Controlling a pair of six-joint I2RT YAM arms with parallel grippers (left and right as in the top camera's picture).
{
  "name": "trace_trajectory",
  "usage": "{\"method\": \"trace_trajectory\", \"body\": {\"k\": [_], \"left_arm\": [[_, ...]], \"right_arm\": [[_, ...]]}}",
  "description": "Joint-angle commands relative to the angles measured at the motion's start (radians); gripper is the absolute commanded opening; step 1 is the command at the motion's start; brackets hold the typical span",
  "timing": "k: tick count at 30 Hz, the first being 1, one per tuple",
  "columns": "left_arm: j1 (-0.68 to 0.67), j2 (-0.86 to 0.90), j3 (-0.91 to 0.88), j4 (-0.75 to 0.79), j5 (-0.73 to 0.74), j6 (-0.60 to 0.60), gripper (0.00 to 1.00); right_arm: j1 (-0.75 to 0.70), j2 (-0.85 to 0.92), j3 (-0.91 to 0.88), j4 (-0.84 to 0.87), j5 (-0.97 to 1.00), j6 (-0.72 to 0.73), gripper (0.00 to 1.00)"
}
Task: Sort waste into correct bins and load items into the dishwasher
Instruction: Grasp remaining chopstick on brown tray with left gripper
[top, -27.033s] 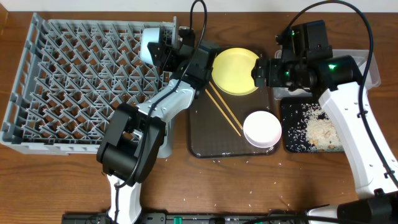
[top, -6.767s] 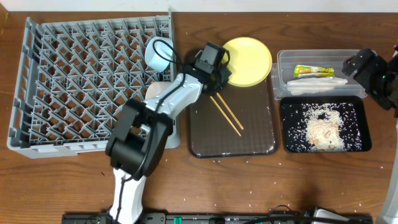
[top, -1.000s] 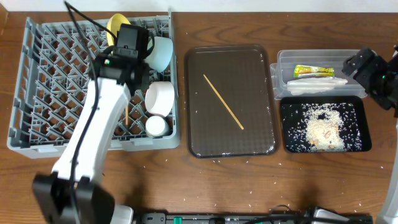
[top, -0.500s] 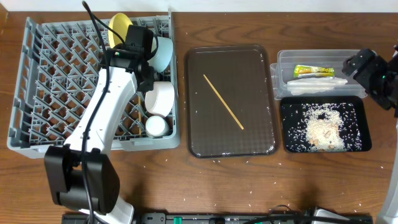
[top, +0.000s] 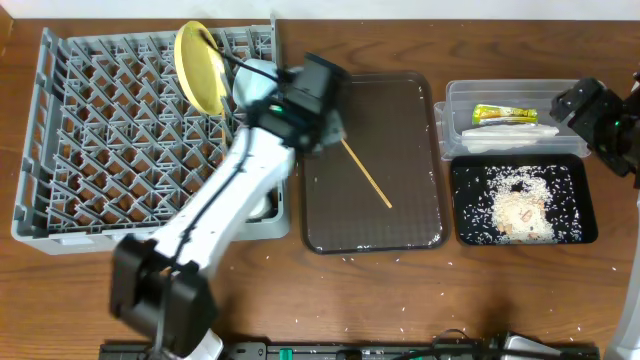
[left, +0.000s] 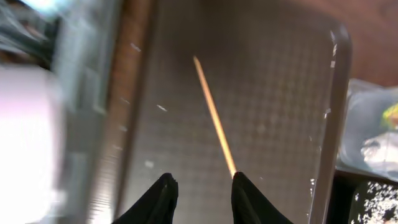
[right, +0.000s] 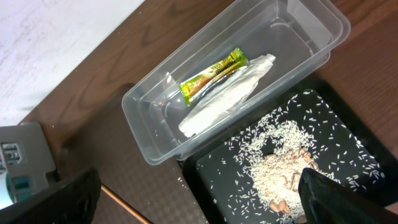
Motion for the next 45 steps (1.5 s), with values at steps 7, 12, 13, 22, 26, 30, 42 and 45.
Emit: {"method": "trace_trajectory", "body": {"k": [7,12,13,22,26,30,42,45], "left_arm": [[-0.092,0.233,-0.007,0.077,-0.080,-0.221,0.31],[-0.099,0.321,-0.007,0.132,-0.047,-0.232,0.28],[-0.099,0.330,-0.007,0.146,-0.038,-0.232,0.27],[-0.118,0.348,-0.007,0.206,-0.039,-0.232,0.27],[-0.136,0.370,-0.007,0.206,-0.039,-0.255,0.27],[-0.146,0.386,-0.007,0.226,-0.039,-0.257,0.27],[-0.148,0.431,-0.007,0.224,0.013,-0.257,0.27],[-0.148,0.435,-0.007,0.224,0.032,-0.253,0.21]], "right_arm": [[-0.004,-0.002,0.002,-0.002,0.010,0.014,0.99],[-0.004,-0.002,0.002,-0.002,0.010,0.014,0.99],[-0.004,-0.002,0.002,-0.002,0.009,0.014,0.99],[-0.004,-0.002,0.002,-0.002,0.010,0.014,0.99],[-0.004,-0.002,0.002,-0.002,0.010,0.014,0.99],[-0.004,-0.002,0.002,-0.002,0.009,0.014,0.99],[-0.004,-0.002,0.002,-0.002,0.010,0.014,0.99],[-0.004,-0.002,0.002,-0.002,0.010,0.014,0.99]]}}
